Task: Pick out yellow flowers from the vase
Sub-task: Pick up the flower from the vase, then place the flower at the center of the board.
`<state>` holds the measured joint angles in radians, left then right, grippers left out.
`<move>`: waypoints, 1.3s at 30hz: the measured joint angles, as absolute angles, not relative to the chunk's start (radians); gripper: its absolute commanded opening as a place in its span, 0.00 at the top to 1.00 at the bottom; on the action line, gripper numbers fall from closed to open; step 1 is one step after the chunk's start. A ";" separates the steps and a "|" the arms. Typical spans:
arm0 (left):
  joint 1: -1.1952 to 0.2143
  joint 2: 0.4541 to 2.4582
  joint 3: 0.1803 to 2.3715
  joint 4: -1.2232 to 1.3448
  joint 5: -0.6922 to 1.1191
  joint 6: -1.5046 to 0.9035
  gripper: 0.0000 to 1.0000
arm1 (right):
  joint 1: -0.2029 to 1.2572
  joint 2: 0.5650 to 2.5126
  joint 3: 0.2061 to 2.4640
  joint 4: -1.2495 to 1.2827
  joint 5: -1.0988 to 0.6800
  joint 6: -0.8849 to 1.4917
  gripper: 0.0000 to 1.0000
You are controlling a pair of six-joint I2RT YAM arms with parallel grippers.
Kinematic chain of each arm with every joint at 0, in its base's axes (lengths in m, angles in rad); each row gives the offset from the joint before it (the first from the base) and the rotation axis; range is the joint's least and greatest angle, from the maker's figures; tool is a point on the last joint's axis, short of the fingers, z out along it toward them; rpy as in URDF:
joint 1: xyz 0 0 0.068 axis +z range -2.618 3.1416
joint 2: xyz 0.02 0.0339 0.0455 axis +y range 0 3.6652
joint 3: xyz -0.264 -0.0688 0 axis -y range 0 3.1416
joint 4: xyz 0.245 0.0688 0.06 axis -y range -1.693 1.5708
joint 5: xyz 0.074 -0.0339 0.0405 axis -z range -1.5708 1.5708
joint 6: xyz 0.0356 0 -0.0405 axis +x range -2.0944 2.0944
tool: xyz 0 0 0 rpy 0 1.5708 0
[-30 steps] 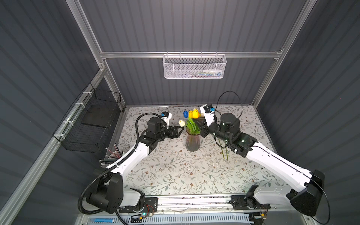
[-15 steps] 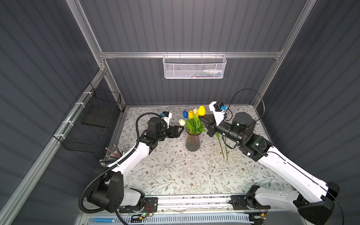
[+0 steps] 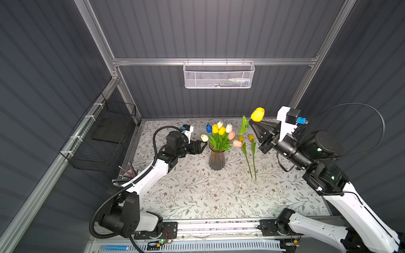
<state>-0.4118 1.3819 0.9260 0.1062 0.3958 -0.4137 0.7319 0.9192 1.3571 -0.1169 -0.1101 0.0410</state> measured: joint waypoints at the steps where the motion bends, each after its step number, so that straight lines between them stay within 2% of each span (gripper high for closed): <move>1: -0.412 1.383 0.927 0.107 0.394 -0.416 0.17 | 0.732 0.912 1.367 -0.130 -0.100 0.042 0.93; 13: -0.412 1.384 0.931 0.110 0.390 -0.429 0.17 | 0.732 0.900 1.529 -0.392 0.035 0.044 0.94; 24: -0.412 1.388 0.934 0.114 0.382 -0.432 0.17 | 0.689 0.953 1.545 -0.639 0.232 0.065 0.93; 32: -0.412 1.378 0.934 0.096 0.357 -0.429 0.16 | 0.483 1.050 1.529 -0.780 0.201 0.135 0.91; 39: -0.412 1.328 0.934 0.072 0.336 -0.420 0.16 | 0.306 1.101 1.488 -0.865 0.098 0.175 0.91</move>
<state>-0.4118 1.3277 0.9337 0.0723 0.3359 -0.4198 0.3061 1.1011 1.4876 -0.8650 0.0982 0.1745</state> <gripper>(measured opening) 0.839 0.089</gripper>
